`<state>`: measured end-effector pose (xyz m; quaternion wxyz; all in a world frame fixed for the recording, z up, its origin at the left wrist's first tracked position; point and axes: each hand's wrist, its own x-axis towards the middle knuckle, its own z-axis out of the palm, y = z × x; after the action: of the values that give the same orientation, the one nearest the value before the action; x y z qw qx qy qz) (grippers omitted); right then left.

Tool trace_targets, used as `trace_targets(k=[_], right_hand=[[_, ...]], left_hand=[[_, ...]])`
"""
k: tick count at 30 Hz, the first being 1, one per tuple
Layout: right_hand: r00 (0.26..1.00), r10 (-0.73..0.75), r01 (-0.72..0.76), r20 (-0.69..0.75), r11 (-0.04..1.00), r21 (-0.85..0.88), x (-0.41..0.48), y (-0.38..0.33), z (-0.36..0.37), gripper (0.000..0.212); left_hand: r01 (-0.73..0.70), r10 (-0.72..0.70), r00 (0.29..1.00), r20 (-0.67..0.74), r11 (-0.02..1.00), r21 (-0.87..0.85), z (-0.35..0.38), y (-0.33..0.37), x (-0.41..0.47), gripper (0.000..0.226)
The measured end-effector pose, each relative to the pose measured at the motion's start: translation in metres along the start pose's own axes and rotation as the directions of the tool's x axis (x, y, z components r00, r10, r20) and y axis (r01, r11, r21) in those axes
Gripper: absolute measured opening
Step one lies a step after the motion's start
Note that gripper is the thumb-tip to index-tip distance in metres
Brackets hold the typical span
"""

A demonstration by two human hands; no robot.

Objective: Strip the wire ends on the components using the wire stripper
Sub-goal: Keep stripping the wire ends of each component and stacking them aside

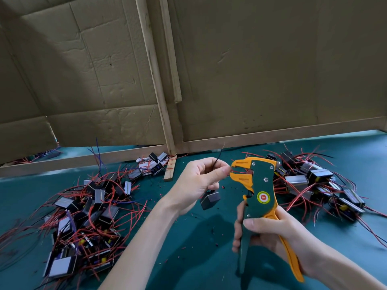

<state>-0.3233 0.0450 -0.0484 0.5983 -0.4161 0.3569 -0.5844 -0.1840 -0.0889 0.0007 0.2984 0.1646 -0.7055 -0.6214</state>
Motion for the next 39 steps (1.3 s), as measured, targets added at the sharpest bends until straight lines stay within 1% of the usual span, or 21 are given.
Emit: trace_targets(k=[2, 5, 9, 12, 16, 20, 24, 25, 26, 28, 29, 30, 31, 33, 35, 37, 39], right_hand=[[1.0, -0.008, 0.008, -0.007, 1.0, -0.007, -0.001, -0.001, 0.0, 0.021], [1.0, -0.006, 0.006, 0.0, 1.0, -0.026, -0.001, -0.001, -0.001, 0.023], [1.0, -0.001, -0.001, -0.022, 0.998, -0.069, -0.002, 0.002, -0.004, 0.04], [0.999, -0.002, -0.001, -0.04, 0.996, -0.091, -0.004, 0.003, -0.006, 0.043], [0.999, 0.007, -0.014, -0.052, 0.992, -0.127, -0.005, 0.0, -0.002, 0.042], [0.996, 0.018, -0.031, -0.092, 0.99, -0.14, -0.008, -0.003, 0.003, 0.043], [0.988, 0.023, -0.047, -0.152, 0.986, -0.157, -0.012, -0.005, 0.01, 0.026], [0.983, 0.017, -0.047, -0.183, 0.986, -0.157, -0.012, -0.005, 0.012, 0.022], [0.974, 0.007, -0.046, -0.225, 0.985, -0.168, -0.012, -0.003, 0.013, 0.022], [0.954, -0.044, -0.025, -0.297, 0.974, -0.224, -0.012, 0.0, 0.012, 0.035], [0.95, -0.067, -0.009, -0.306, 0.971, -0.238, -0.011, 0.001, 0.012, 0.038], [0.951, -0.073, 0.005, -0.299, 0.975, -0.223, -0.01, 0.002, 0.011, 0.035], [0.961, -0.068, 0.021, -0.269, 0.984, -0.176, -0.009, 0.001, 0.011, 0.028], [0.982, -0.075, 0.067, -0.174, 0.996, -0.052, -0.008, 0.0, 0.009, 0.014], [0.986, -0.097, 0.097, -0.136, 0.995, -0.008, -0.006, 0.001, 0.005, 0.016], [0.986, -0.114, 0.112, -0.123, 0.993, -0.023, -0.004, 0.002, 0.001, 0.024], [0.988, -0.096, 0.093, -0.121, 0.995, -0.023, -0.002, 0.002, -0.004, 0.033]], left_hand=[[0.005, -0.005, 1.0, -0.004, 1.0, 0.004, 0.0, 0.001, -0.001, 0.01], [0.012, -0.012, 1.0, -0.003, 1.0, 0.021, -0.001, 0.005, -0.002, 0.012], [0.03, -0.029, 1.0, -0.012, 0.998, 0.064, -0.001, 0.008, -0.004, 0.011], [0.032, -0.033, 0.999, 0.004, 0.995, 0.09, -0.002, 0.01, -0.004, 0.012], [0.034, -0.034, 0.999, 0.001, 0.991, 0.13, -0.002, 0.01, -0.004, 0.012], [0.032, -0.033, 0.999, 0.006, 0.991, 0.132, -0.002, 0.012, -0.004, 0.012], [0.036, -0.04, 0.999, 0.028, 0.989, 0.14, -0.002, 0.014, -0.005, 0.012], [0.041, -0.045, 0.998, 0.034, 0.993, 0.114, -0.001, 0.014, -0.006, 0.012], [0.057, -0.059, 0.998, 0.032, 0.997, 0.052, 0.0, 0.013, -0.005, 0.012], [0.107, -0.104, 0.994, 0.028, 0.988, -0.113, 0.002, 0.011, -0.004, 0.018], [0.118, -0.115, 0.993, 0.031, 0.982, -0.149, 0.003, 0.009, -0.004, 0.023], [0.116, -0.112, 0.993, 0.035, 0.983, -0.144, 0.005, 0.006, -0.004, 0.026], [0.099, -0.095, 0.995, 0.037, 0.988, -0.12, 0.006, 0.004, -0.003, 0.027], [0.047, -0.046, 0.999, 0.018, 0.996, -0.076, 0.007, 0.001, -0.002, 0.024], [0.004, -0.005, 1.0, -0.03, 0.999, -0.032, 0.004, 0.002, -0.002, 0.022], [-0.04, 0.044, 0.996, -0.08, 0.998, 0.051, -0.001, 0.003, -0.002, 0.02], [-0.087, 0.1, 0.99, -0.097, 0.988, 0.127, -0.005, 0.006, -0.003, 0.017]])
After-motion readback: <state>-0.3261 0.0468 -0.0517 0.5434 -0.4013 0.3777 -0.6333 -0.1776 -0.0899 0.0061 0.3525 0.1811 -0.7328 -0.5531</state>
